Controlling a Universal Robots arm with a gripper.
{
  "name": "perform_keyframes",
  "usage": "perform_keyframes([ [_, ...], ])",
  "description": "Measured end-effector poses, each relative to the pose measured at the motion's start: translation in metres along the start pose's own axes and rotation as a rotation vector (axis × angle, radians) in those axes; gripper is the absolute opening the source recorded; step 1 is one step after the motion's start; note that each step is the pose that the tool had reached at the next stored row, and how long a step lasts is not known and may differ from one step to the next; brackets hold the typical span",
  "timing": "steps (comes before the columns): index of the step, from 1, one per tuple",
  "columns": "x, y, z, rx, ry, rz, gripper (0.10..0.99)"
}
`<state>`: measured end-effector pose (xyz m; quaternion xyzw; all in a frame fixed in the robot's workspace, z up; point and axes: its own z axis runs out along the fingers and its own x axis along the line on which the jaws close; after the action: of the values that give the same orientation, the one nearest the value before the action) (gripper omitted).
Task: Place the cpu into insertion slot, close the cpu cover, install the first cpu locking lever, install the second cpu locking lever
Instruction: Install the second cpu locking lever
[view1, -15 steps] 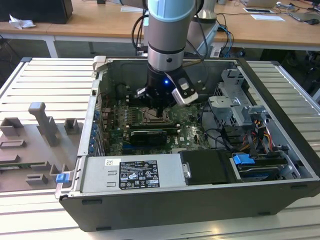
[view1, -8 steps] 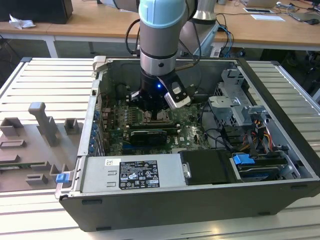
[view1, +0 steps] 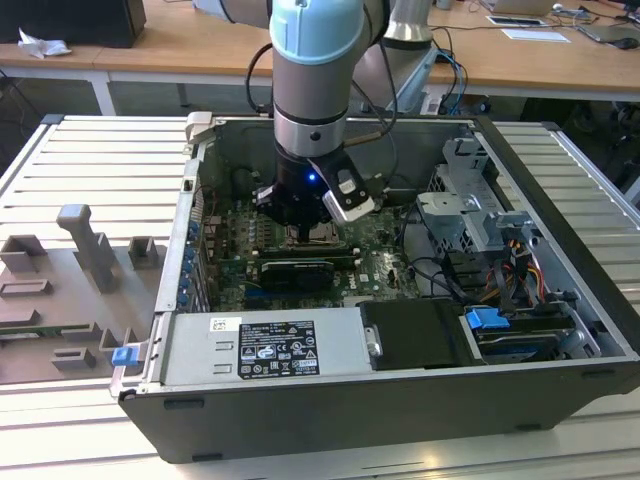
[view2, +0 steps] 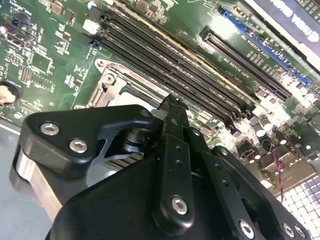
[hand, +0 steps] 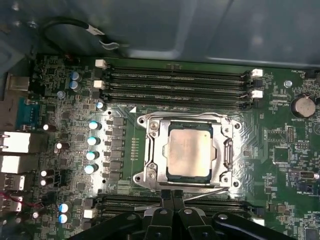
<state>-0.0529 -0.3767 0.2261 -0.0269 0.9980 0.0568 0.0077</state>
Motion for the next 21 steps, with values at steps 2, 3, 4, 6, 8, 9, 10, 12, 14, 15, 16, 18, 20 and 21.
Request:
perform_keyframes([
  [2,0.0026,-0.0021,-0.0002,-0.008,-0.0004,0.0,0.106],
  [3,0.0048,-0.003,-0.0003,-0.014,-0.0008,0.0,0.106],
  [4,0.0065,-0.0035,-0.0001,-0.018,-0.001,0.0,0.106],
  [6,0.0104,-0.0068,0.0009,-0.033,-0.0018,0.0,0.106],
  [8,0.0146,-0.0089,0.0028,-0.049,-0.0022,-0.002,0.106],
  [9,0.0167,-0.0096,0.0046,-0.057,-0.0021,-0.007,0.106],
  [10,0.018,-0.0099,0.0065,-0.064,-0.0021,-0.01,0.106],
  [12,0.0191,-0.0104,0.0095,-0.07,-0.002,-0.013,0.106],
  [14,0.0201,-0.0119,0.013,-0.081,-0.0024,-0.014,0.106],
  [15,0.0218,-0.016,0.0148,-0.113,-0.0044,-0.014,0.106],
  [16,0.023,-0.018,0.0158,-0.134,-0.0057,-0.013,0.106],
  [18,0.0233,-0.0189,0.0176,-0.143,-0.0062,-0.013,0.106],
  [20,0.0234,-0.0193,0.0198,-0.149,-0.0067,-0.013,0.106],
  [21,0.0234,-0.0196,0.0216,-0.154,-0.007,-0.013,0.106],
])
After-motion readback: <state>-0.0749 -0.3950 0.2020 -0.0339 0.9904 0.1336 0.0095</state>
